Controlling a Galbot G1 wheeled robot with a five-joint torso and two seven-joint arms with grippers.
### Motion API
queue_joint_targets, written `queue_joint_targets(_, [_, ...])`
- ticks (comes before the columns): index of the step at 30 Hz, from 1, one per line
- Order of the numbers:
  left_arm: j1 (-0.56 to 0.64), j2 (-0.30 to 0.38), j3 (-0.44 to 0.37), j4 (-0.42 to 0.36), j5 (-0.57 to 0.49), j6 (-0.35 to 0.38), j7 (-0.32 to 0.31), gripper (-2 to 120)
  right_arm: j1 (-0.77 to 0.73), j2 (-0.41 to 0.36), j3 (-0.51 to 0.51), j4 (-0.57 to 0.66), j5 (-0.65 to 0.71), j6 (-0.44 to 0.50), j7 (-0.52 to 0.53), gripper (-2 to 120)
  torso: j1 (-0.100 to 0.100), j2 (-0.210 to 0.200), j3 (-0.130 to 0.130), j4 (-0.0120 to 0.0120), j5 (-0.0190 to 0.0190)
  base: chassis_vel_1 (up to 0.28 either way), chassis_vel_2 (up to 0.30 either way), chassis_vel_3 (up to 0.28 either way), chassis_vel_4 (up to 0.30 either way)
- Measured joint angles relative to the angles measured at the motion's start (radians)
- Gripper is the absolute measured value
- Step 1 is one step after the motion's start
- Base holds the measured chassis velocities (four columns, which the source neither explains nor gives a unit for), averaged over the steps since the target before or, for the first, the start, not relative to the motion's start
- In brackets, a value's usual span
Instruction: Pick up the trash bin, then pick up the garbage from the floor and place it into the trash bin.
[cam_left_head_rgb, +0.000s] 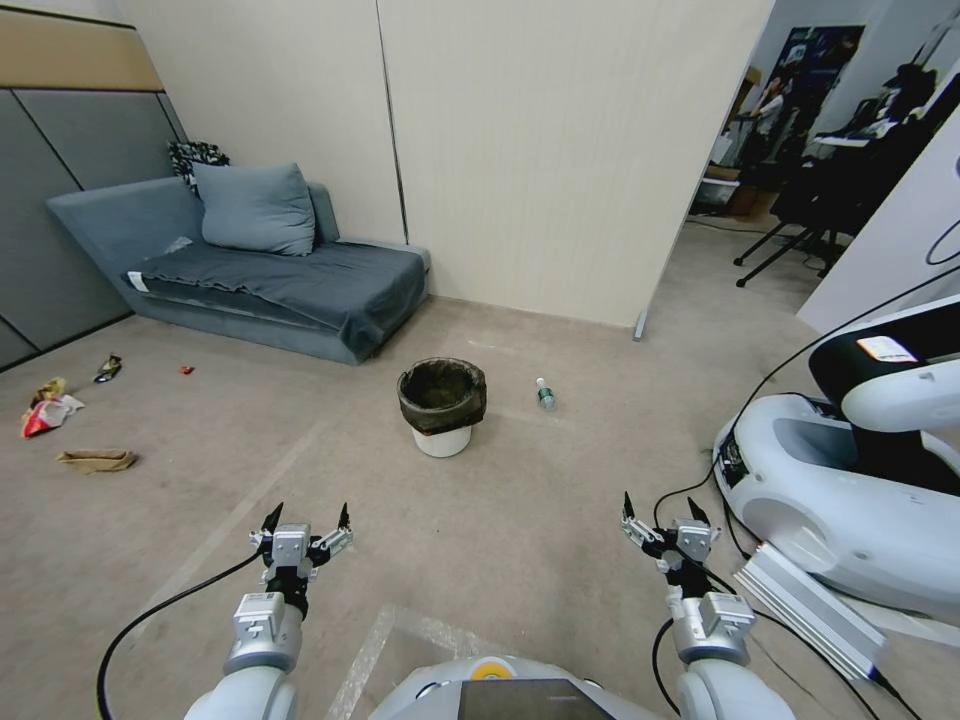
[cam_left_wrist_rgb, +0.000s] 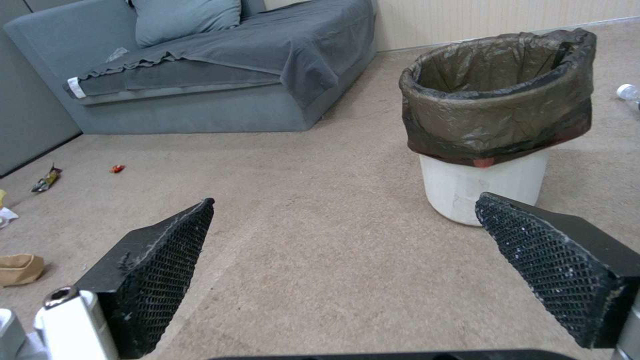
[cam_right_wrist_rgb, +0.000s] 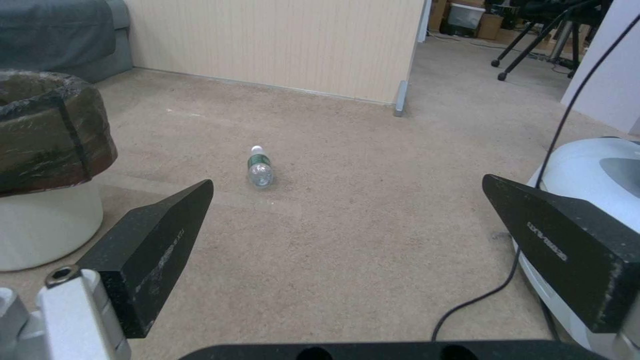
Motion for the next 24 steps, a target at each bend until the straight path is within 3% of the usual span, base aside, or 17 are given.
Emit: queue_joint_targets(24, [0.002, -0.003, -0.007, 0.000, -0.003, -0.005, 0.001, 100, -0.002, 0.000, -0.001, -0.005, -0.010, 0.014, 0.001, 100, 0.000, 0.000, 0.000, 0.0000, -0.0002, -0.107, 0.103, 0.104, -0.094])
